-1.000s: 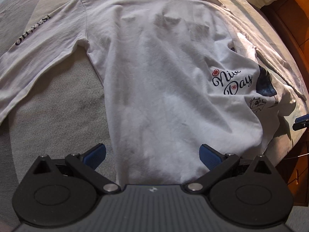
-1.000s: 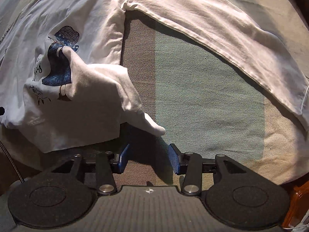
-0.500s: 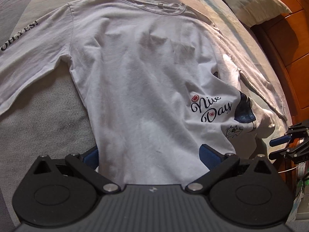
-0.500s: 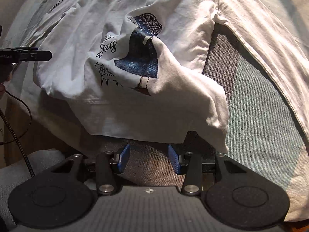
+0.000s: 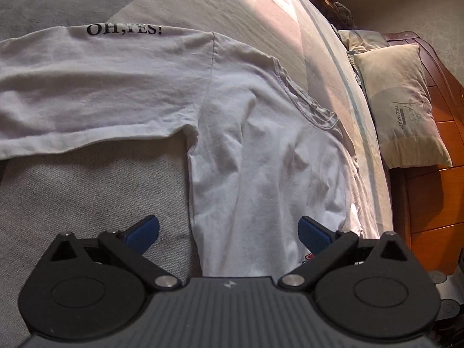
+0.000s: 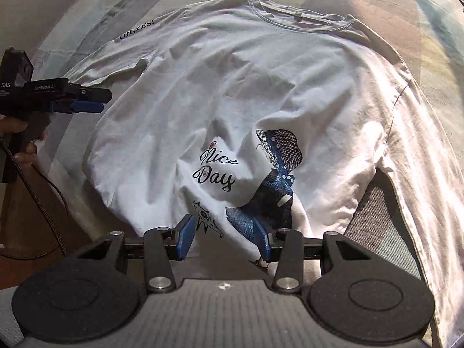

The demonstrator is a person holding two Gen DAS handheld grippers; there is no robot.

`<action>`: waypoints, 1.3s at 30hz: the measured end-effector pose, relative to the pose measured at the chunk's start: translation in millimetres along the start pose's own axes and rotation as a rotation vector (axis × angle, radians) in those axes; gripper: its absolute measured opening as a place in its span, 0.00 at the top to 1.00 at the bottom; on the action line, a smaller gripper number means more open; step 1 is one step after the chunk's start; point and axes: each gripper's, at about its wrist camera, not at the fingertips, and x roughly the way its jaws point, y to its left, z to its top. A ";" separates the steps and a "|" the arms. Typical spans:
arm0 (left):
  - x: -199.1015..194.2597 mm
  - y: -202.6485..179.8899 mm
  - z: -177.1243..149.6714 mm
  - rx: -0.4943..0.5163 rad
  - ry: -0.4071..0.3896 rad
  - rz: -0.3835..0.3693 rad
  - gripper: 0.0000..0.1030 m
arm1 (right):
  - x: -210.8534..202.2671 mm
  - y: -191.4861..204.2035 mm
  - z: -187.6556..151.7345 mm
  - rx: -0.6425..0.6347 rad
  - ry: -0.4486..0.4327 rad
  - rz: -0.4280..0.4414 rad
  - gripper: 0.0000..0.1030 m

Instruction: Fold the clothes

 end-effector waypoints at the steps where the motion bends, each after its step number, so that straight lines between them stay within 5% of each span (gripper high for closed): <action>1: 7.6 4.2 6.4 -0.025 0.005 -0.014 0.04 | 2.2 4.7 2.3 -0.009 0.004 0.004 0.52; 13: 53.6 30.4 58.9 -0.204 -0.024 -0.256 0.02 | 21.4 3.1 6.0 0.064 0.026 0.020 0.52; 19: 49.5 36.6 36.8 -0.227 0.057 -0.316 0.06 | 20.7 -2.5 -0.4 0.102 0.023 0.029 0.50; 23: 48.9 46.2 24.9 -0.295 0.019 -0.303 0.22 | 20.4 -11.1 -8.8 0.143 0.023 0.024 0.49; 25: 49.5 57.6 20.9 -0.379 -0.016 -0.304 0.39 | 21.5 -14.5 -11.9 0.160 0.023 0.020 0.49; 27: 50.2 68.5 17.0 -0.460 -0.051 -0.303 0.67 | 22.2 -16.5 -14.5 0.174 0.021 0.022 0.48; 30: 53.5 70.3 10.6 -0.484 -0.067 -0.269 0.90 | 23.4 -17.4 -17.4 0.185 0.018 0.026 0.48; 33: 56.6 71.6 4.7 -0.505 -0.083 -0.234 0.92 | 24.5 -16.1 -19.4 0.174 0.022 0.020 0.47; 39: 28.0 40.4 30.5 -0.309 -0.120 -0.119 0.97 | 20.9 -20.1 -23.1 0.179 0.023 0.009 0.47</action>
